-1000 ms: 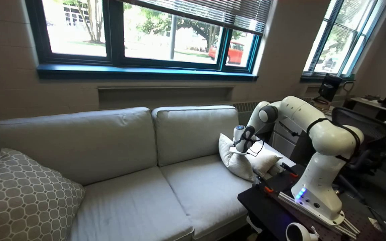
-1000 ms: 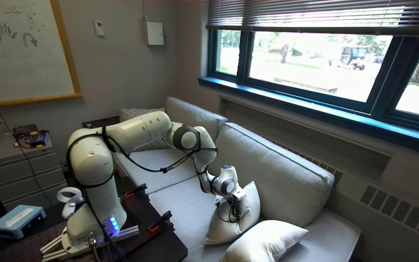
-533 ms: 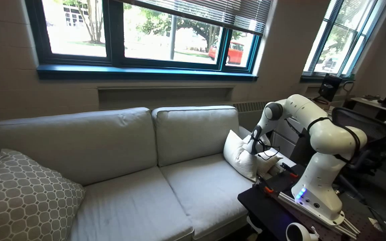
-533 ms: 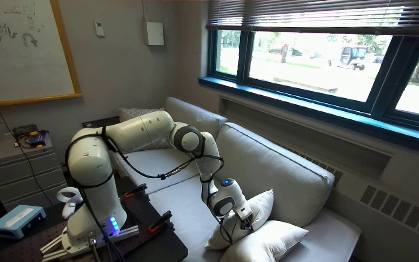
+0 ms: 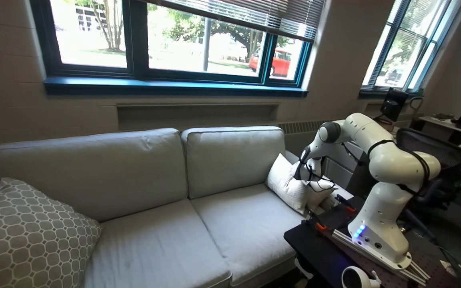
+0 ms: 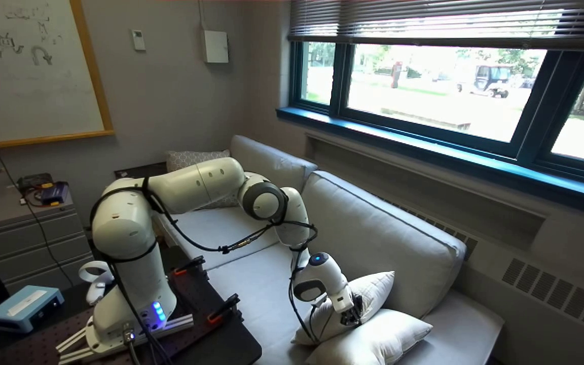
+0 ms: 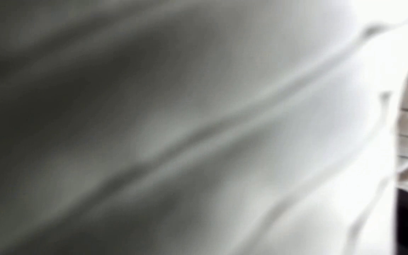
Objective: Arrange the cushions, one in front of the other, against the armrest
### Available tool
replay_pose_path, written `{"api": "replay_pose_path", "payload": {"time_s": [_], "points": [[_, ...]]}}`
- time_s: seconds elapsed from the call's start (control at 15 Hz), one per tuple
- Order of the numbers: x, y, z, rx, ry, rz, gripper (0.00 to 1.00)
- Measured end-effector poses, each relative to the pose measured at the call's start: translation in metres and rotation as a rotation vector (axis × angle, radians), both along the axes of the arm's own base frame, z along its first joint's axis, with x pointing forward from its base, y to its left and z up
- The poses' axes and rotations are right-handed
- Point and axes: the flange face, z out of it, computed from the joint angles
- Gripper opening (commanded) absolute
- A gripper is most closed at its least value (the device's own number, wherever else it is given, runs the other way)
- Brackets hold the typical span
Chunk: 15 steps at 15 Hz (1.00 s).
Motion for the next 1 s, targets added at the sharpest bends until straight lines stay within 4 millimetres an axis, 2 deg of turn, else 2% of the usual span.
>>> {"api": "replay_pose_path", "payload": {"time_s": [0.27, 0.47, 0.6, 0.73, 0.87, 1.0], "points": [[0.002, -0.004, 0.010, -0.024, -0.055, -0.145, 0.02], [-0.007, -0.003, 0.007, -0.066, -0.068, -0.231, 0.02], [-0.004, 0.010, -0.004, -0.026, -0.081, -0.251, 0.02], [0.012, 0.030, -0.012, 0.061, -0.123, -0.252, 0.03], [0.019, 0.031, -0.009, 0.068, -0.143, -0.267, 0.02], [0.012, 0.025, -0.006, 0.013, -0.143, -0.295, 0.02]]}}
